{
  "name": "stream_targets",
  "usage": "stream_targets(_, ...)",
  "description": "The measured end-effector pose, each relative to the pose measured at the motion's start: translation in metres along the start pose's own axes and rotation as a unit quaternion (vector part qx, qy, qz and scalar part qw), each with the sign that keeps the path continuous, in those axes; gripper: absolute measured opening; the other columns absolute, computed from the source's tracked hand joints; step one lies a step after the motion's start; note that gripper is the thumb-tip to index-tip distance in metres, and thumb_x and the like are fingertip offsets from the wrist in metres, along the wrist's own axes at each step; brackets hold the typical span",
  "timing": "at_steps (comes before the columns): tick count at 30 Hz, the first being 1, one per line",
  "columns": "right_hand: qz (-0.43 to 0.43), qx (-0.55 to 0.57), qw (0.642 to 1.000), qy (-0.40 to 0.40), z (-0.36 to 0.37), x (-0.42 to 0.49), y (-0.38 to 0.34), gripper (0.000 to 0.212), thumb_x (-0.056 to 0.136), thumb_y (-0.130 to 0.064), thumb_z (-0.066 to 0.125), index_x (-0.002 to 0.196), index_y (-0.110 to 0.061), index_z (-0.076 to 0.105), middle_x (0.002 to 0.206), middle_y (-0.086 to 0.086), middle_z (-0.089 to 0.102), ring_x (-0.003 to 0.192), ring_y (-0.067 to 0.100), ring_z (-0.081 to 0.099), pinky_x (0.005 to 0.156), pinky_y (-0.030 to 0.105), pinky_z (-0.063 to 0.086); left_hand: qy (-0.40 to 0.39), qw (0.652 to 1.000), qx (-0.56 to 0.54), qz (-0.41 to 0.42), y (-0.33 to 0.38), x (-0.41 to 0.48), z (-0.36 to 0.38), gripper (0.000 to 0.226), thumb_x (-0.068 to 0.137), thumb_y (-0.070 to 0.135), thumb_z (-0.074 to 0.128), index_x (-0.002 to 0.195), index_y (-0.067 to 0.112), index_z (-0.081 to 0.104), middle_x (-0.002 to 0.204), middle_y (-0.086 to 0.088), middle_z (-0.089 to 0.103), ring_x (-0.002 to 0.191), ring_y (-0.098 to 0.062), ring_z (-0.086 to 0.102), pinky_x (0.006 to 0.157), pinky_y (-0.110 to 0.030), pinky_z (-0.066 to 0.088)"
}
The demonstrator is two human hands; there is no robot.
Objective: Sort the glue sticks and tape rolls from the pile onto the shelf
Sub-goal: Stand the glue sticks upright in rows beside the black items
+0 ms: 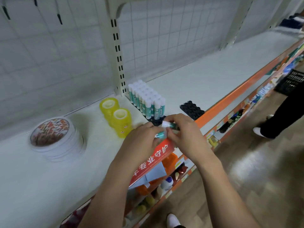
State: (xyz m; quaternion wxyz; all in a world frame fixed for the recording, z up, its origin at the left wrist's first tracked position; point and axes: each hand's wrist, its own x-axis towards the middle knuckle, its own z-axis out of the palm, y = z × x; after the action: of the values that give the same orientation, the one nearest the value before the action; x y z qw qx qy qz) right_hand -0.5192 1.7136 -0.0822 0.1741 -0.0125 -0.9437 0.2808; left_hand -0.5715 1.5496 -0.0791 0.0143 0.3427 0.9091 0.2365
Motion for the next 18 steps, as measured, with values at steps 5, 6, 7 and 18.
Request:
stream_targets(5, -0.038, 0.019, 0.998, -0.048, 0.001, 0.023, 0.023, 0.025, 0.090, -0.018, 0.062, 0.115, -0.023, 0.062, 0.109, -0.005, 0.062, 0.104, 0.016, 0.054, 0.090, 0.027, 0.044, -0.003, 0.999, 0.001, -0.049, 0.001, 0.016, 0.008, 0.034, 0.090, 0.025, 0.059, 0.124, 0.030, 0.062, 0.113, 0.003, 0.059, 0.109, -0.020, 0.054, 0.087, -0.041, 0.049)
stream_targets(6, -0.047, 0.021, 0.997, -0.059, 0.000, 0.026, 0.027, 0.026, 0.091, -0.017, 0.062, 0.117, -0.022, 0.063, 0.111, -0.005, 0.062, 0.105, 0.016, 0.054, 0.092, 0.028, 0.044, 0.000, 0.998, -0.011, -0.060, 0.002, 0.018, 0.009, 0.032, 0.090, 0.027, 0.060, 0.122, 0.029, 0.064, 0.115, 0.004, 0.060, 0.110, -0.019, 0.054, 0.088, -0.039, 0.049)
stream_targets(7, -0.057, 0.023, 0.996, -0.071, 0.000, 0.030, 0.032, 0.027, 0.091, -0.017, 0.062, 0.118, -0.021, 0.063, 0.113, -0.005, 0.062, 0.107, 0.016, 0.054, 0.093, 0.028, 0.043, 0.002, 0.997, -0.024, -0.070, 0.004, 0.020, 0.010, 0.031, 0.089, 0.030, 0.061, 0.120, 0.029, 0.066, 0.116, 0.005, 0.060, 0.110, -0.018, 0.055, 0.088, -0.038, 0.049)
stream_targets(18, -0.151, 0.075, 0.974, -0.149, 0.000, 0.051, 0.052, 0.025, 0.092, -0.021, 0.062, 0.117, -0.022, 0.063, 0.109, -0.006, 0.061, 0.104, 0.012, 0.051, 0.087, 0.024, 0.041, 0.184, 0.959, -0.092, -0.193, 0.031, 0.034, 0.022, 0.013, 0.081, 0.015, 0.073, 0.091, 0.020, 0.067, 0.086, 0.004, 0.069, 0.080, -0.014, 0.063, 0.076, -0.035, 0.050)
